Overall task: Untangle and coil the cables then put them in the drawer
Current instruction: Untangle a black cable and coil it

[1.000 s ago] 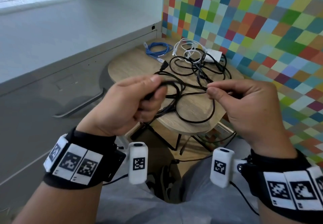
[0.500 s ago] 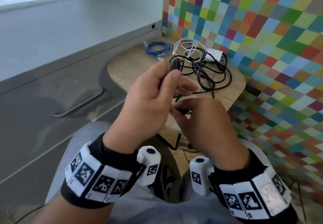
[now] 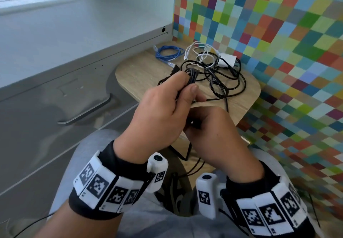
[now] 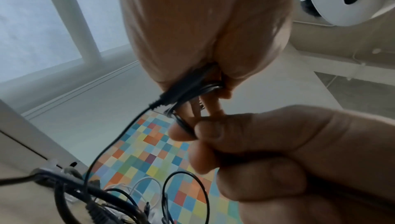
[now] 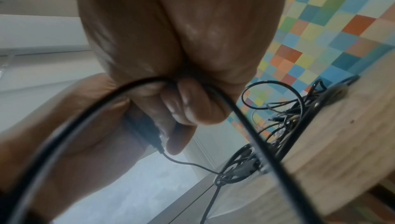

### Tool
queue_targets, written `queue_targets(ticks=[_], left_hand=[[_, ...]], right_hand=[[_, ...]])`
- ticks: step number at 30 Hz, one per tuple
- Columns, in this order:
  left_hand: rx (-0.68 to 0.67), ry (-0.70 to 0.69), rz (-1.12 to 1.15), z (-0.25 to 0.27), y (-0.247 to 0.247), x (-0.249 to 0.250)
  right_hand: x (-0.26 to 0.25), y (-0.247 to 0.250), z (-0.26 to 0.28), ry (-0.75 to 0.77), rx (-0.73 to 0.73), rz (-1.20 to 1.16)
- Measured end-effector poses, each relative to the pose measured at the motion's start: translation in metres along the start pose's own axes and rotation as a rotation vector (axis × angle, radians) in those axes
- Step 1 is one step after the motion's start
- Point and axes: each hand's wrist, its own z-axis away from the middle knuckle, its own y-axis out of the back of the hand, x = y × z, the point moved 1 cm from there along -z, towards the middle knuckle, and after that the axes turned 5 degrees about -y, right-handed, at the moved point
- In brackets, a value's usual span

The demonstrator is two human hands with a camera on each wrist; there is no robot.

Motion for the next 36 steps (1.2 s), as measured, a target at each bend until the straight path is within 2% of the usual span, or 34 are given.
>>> queue_targets(ticks=[3,7,9,11,18,21,25,29,32,36], left_hand=[[-0.014,0.019,0.075,-0.001,-0.001,-0.005],[0.144,0.246,0.746,-0.008,0.012,-0.012],[0.213,0.32,0.923,-0.01,0.022,-0.015],[0.243,0.369,0.993,-0.011,0.028,-0.019],[0.217,0.359,1.008,-0.013,0.025,-0.019],[0.222,0.338,1.012,-0.013,0.027,-0.017],[0.303,0.294,1.042,-0.013,0.033,-0.012],[0.348,0.225,0.99,-0.013,0.034,-0.006],[0.282,0.158,0.889,-0.012,0.03,-0.002],[0.232,0.137,0.882,-0.011,0.024,0.002]], right_hand=[[0.001,-0.001,0.001,-0.036,-0.047,-0.092],[0.003,-0.005,0.001,-0.159,-0.056,-0.36],[0.003,-0.004,-0.001,-0.134,-0.039,-0.393],[0.004,-0.004,-0.002,-0.103,-0.036,-0.408],[0.003,-0.006,-0.002,-0.073,-0.032,-0.404],[0.007,-0.007,-0.004,-0.06,0.051,-0.441],[0.015,-0.009,-0.008,-0.072,0.197,-0.543],[0.018,-0.011,-0.01,-0.066,0.26,-0.532],[0.014,-0.014,-0.008,-0.073,0.223,-0.538],[0.004,-0.019,-0.005,-0.136,0.078,-0.692]])
